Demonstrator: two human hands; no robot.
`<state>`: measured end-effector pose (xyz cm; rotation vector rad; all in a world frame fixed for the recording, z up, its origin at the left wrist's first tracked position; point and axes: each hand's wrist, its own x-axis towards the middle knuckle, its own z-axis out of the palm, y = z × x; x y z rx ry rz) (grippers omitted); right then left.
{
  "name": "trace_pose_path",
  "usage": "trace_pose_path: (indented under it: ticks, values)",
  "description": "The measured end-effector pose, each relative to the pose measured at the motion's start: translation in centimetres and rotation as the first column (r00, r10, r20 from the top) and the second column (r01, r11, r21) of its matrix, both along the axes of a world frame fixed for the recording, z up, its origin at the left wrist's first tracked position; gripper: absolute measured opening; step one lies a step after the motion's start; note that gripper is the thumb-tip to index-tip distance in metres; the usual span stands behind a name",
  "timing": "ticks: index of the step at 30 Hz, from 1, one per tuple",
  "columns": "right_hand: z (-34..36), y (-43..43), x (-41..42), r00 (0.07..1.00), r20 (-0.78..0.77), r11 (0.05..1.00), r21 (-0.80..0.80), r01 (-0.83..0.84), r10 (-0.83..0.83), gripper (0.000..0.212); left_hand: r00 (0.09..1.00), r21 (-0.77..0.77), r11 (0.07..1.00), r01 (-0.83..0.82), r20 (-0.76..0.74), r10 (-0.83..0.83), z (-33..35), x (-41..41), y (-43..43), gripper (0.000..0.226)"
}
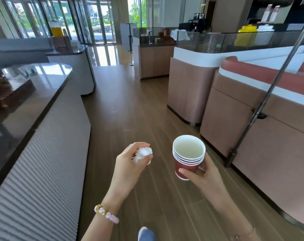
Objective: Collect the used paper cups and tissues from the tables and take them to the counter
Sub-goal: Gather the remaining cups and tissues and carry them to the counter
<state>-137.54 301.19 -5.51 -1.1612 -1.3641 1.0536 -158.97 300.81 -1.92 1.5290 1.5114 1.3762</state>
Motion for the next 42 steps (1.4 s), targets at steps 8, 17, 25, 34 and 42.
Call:
trace_pose_path:
  ticks: [8,17,25,34,42]
  values:
    - [1.3,18.9,-4.5,1.000,0.009,0.999,0.021,-0.029,0.029,0.059,1.000,0.011,1.000,-0.012,0.015,0.012,1.5,-4.6,18.6,0.023]
    - [0.6,35.9,-9.4,0.995,-0.030,0.996,0.004,-0.093,0.093,0.064,0.998,-0.017,0.998,-0.067,-0.014,0.067,1.0,-9.1,33.7,0.023]
    - [0.1,53.4,-13.1,0.980,-0.041,0.981,0.017,-0.196,0.196,0.060,0.987,-0.009,0.987,-0.160,-0.013,0.160,0.4,-12.3,49.3,0.023]
    - [2.0,75.2,-15.1,0.959,-0.060,0.961,0.015,-0.275,0.276,0.061,0.971,0.014,0.971,-0.237,0.021,0.237,2.4,-14.4,69.7,0.021]
    - [0.9,89.4,-17.8,0.966,-0.058,0.967,-0.018,-0.254,0.253,0.058,0.975,-0.030,0.976,-0.213,0.050,0.215,0.8,-17.2,84.2,0.025]
